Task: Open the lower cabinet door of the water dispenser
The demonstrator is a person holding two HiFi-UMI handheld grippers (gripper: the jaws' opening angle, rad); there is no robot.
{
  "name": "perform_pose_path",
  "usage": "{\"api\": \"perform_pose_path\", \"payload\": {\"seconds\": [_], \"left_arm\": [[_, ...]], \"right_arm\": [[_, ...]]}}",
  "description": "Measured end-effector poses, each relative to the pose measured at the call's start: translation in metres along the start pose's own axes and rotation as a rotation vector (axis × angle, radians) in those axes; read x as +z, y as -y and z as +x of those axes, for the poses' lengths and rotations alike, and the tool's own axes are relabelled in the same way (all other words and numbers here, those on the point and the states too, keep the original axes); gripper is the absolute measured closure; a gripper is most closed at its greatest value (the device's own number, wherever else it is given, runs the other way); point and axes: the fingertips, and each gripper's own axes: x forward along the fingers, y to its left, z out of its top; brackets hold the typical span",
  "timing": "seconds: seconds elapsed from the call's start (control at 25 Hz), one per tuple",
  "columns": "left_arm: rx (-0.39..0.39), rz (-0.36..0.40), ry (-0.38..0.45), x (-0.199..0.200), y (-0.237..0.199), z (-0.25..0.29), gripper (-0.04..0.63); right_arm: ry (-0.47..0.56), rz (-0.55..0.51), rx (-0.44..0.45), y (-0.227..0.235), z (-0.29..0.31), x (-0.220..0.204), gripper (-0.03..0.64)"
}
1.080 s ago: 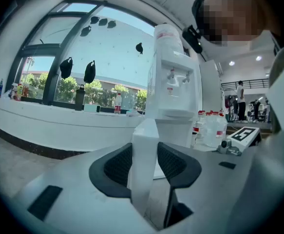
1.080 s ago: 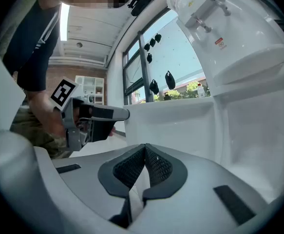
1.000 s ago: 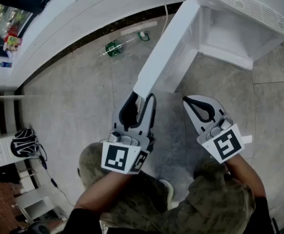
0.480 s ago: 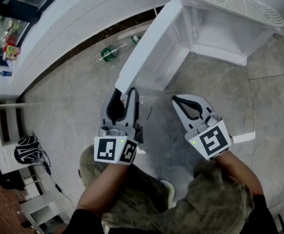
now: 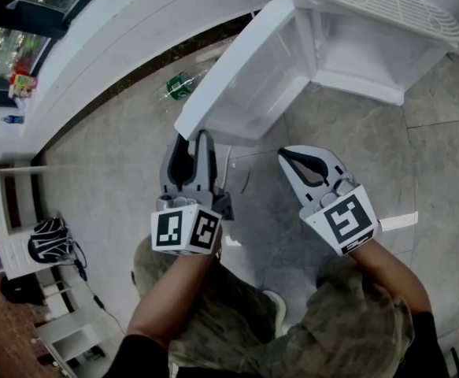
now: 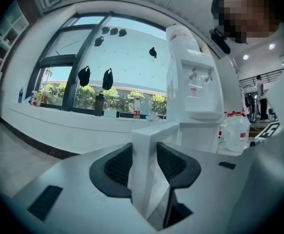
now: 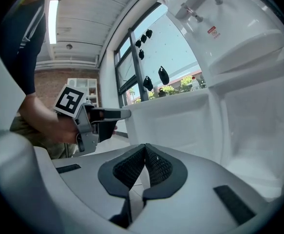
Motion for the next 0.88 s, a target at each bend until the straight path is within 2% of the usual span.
{"api": "perform_pose_path", "payload": {"seconds": [0.12, 0.56, 0.88], "left_arm": [[0.035, -0.013, -0.004, 0.001, -0.006, 0.007, 0.453], [0.096, 0.023, 0.024, 0.006, -0.022, 0.015, 0.471], [0.121, 0.019, 0.038, 0.007, -0.03, 0.025, 0.488]], "right_arm": [[0.009, 0.001, -0.02, 0.008, 0.002, 0.004, 0.617], [0.021, -0.005, -0.032, 0.02, 0.002, 0.012, 0.617], [0.023, -0.002, -0.057, 0.034, 0.003, 0.016, 0.617]]}}
